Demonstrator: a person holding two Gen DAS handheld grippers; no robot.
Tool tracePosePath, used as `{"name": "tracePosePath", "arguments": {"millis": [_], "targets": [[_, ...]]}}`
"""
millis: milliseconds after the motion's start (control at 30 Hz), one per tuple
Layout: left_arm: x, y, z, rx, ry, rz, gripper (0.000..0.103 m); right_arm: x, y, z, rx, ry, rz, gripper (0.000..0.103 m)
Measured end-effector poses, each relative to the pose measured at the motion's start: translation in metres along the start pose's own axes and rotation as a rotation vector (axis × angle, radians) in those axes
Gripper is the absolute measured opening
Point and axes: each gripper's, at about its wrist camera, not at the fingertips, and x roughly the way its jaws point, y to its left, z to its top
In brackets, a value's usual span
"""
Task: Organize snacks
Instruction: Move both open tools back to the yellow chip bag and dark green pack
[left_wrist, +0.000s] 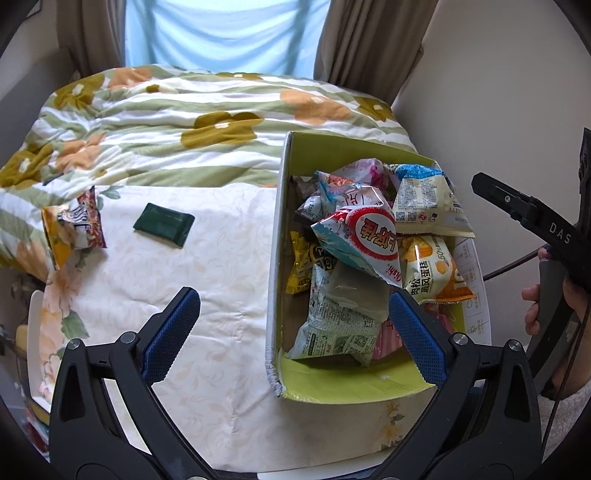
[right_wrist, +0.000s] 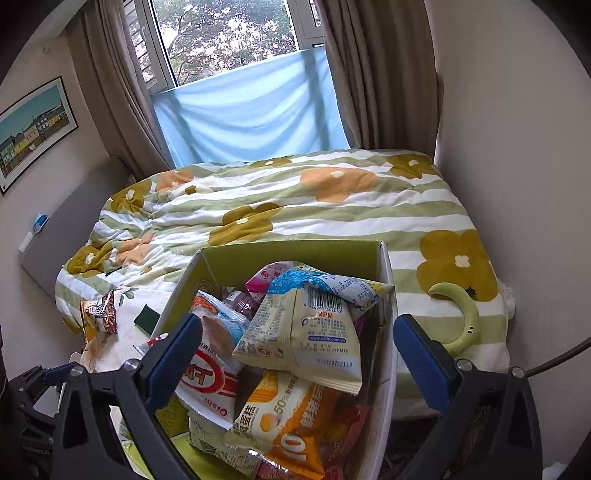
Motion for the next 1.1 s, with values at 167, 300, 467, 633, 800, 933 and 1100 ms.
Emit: {"name": "tracePosePath", "arguments": {"millis": [167,300,467,633,800,933,1100], "targets": [[-0.027,0.014,-0.004,0.003,-0.037,0.026,0.102,-0.036,0.027,0.0,-0.062,-0.033,0.01,0.103],[-0.049,0.037,-0.008,-0.026,-0.071,0.048,0.102,-0.05,0.055,0.001,-0.097,-0.05,0.045,0.103],[-0.07,0.081,-0.016,-0.074,-0.105,0.079,0.102,-0.05,0.097,0.0,-0.108,-0.06,0.101,0.103],[-0.084,0.141,-0.012,-0.1,-0.13,0.138,0.102,-0.036,0.148,-0.003,-0.141,-0.05,0.142,0.103],[-0.084,0.21,0.007,-0.134,-0.112,0.122,0.102,-0.011,0.197,-0.003,-0.134,-0.032,0.151,0.103],[-0.072,0.261,0.023,-0.143,-0.086,0.114,0.102,0.019,0.231,-0.002,-0.099,0.0,0.14,0.103],[-0.039,0.316,0.043,-0.165,-0.023,0.071,0.102,0.065,0.265,-0.005,-0.032,0.064,0.111,0.103]]}}
